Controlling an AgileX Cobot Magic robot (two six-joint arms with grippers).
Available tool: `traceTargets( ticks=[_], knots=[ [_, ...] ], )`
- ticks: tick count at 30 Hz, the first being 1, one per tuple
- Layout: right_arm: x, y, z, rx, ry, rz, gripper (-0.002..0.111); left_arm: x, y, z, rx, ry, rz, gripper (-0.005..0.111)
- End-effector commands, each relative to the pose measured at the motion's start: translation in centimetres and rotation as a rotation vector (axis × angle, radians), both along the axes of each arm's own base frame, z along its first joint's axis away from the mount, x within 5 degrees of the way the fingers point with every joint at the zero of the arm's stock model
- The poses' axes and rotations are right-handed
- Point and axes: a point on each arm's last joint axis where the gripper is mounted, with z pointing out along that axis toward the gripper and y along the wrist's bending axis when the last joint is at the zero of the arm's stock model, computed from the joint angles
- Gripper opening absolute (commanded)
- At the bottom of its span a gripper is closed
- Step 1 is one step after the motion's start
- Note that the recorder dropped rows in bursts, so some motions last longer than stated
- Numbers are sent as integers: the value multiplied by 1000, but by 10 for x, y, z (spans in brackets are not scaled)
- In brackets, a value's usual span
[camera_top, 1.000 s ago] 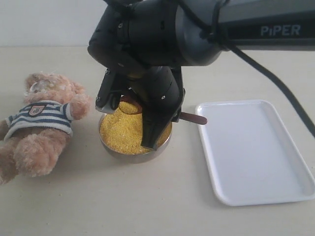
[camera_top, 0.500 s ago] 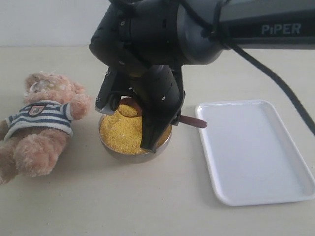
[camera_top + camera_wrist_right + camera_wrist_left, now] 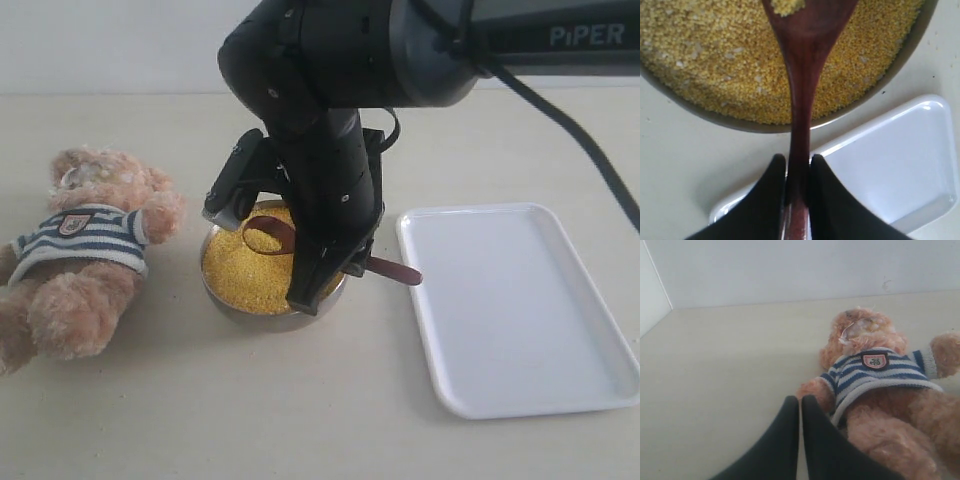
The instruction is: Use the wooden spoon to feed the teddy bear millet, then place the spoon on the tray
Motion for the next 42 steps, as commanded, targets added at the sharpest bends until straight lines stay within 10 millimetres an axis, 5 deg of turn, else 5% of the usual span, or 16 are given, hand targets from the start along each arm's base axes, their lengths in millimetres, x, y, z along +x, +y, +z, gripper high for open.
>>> traceTargets(
  ticks=[1, 42],
  knots=[
    [6, -7, 4, 45, 42, -41, 0, 0, 0, 2, -2, -16, 5, 4],
    [6, -18, 30, 140, 43, -84, 0, 0, 0, 2, -2, -16, 1, 4]
  ],
)
